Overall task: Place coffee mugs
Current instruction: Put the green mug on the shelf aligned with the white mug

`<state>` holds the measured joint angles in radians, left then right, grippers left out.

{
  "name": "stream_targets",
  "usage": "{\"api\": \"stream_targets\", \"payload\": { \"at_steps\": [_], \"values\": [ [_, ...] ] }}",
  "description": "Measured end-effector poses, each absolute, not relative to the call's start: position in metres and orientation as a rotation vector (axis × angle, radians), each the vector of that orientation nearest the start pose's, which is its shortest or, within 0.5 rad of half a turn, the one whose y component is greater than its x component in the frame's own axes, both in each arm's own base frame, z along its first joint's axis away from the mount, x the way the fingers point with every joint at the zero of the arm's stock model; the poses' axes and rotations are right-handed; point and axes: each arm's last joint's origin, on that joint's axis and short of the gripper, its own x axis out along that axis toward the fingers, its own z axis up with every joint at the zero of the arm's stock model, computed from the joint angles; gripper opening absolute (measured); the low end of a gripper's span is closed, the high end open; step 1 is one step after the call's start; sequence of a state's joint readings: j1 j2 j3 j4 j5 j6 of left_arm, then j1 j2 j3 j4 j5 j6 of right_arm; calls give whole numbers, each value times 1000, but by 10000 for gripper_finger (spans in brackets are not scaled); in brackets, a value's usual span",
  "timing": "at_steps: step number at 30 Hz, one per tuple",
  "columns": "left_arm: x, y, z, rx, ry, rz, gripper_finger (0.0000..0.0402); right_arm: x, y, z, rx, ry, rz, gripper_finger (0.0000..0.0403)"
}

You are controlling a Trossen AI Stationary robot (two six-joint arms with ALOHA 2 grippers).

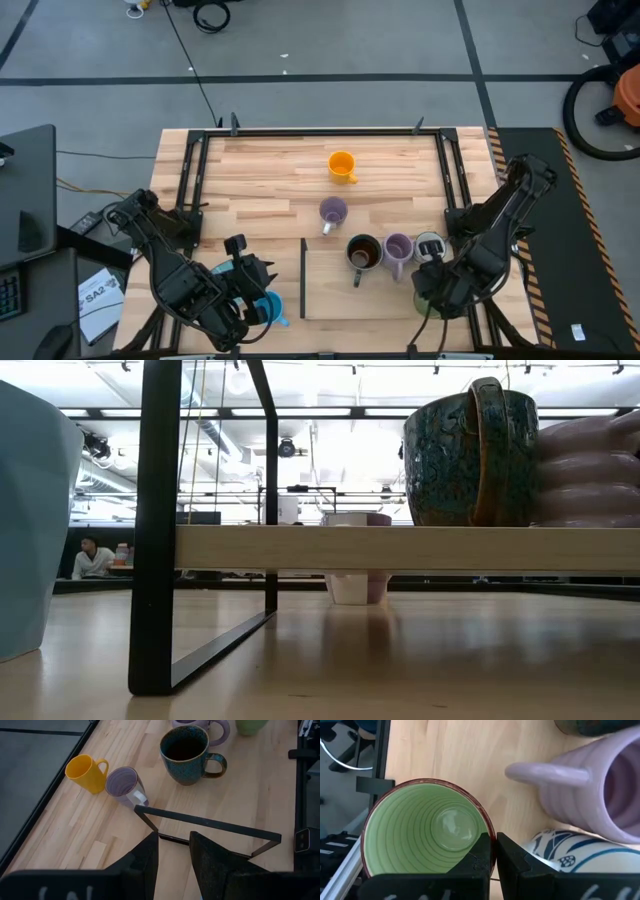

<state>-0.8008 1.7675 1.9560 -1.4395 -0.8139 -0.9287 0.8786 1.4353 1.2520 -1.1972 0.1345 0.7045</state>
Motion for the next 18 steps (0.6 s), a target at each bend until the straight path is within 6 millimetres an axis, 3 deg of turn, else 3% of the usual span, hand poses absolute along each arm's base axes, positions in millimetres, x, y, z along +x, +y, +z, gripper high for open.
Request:
{"api": "stream_targets", "payload": {
  "at_steps": [4, 12, 18],
  "values": [
    [244, -221, 384, 30, 740, 383, 116, 162, 190, 285, -75, 1318, 165, 19],
    [244, -221, 384, 27, 738, 382, 116, 160, 187, 266, -82, 1330, 158, 20],
    [244, -222, 384, 25, 736, 381, 116, 160, 187, 266, -75, 1326, 167, 22]
  ]
}}
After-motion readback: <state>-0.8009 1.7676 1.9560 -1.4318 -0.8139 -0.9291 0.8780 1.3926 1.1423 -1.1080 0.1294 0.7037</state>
